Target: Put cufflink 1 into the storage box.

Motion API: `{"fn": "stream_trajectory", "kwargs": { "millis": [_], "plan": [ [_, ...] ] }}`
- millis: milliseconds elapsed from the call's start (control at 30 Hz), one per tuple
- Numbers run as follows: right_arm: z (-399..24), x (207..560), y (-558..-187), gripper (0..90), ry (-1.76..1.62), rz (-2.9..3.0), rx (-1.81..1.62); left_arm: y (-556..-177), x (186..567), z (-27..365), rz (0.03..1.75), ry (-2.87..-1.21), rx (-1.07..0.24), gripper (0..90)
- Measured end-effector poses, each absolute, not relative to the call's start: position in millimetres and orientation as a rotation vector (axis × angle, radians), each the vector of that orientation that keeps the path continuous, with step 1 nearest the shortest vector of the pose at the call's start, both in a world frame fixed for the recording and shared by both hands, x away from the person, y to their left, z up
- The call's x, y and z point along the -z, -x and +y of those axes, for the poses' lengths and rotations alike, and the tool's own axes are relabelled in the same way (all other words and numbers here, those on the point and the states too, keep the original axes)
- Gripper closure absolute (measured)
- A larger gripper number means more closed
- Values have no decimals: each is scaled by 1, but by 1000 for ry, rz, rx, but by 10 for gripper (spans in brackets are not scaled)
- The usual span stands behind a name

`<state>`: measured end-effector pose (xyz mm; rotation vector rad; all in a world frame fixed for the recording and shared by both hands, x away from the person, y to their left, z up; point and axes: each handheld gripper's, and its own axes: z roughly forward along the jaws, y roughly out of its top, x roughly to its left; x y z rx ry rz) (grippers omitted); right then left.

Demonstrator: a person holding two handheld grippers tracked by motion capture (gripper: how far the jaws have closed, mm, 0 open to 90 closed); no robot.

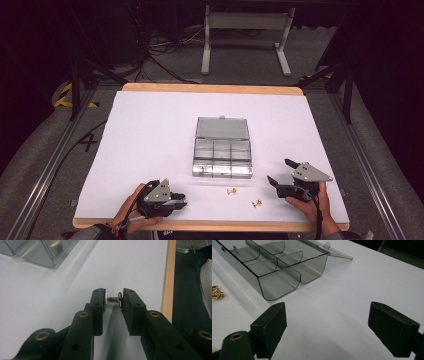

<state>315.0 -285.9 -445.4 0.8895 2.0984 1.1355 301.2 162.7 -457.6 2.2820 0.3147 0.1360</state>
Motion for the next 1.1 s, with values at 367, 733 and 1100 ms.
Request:
{"fn": "stream_trajectory", "kwargs": {
  "millis": [367,733,1100],
  "plan": [
    [-286,445,-315,161,-890,2096,-1141,-303,454,165,326,-2261,-151,718],
    [-287,445,-315,160,-895,2089,-1152,-308,446,166,342,-2226,-182,718],
    [-288,445,-315,160,-897,2092,-1153,-322,433,168,367,-2180,-228,718]
  ]
}}
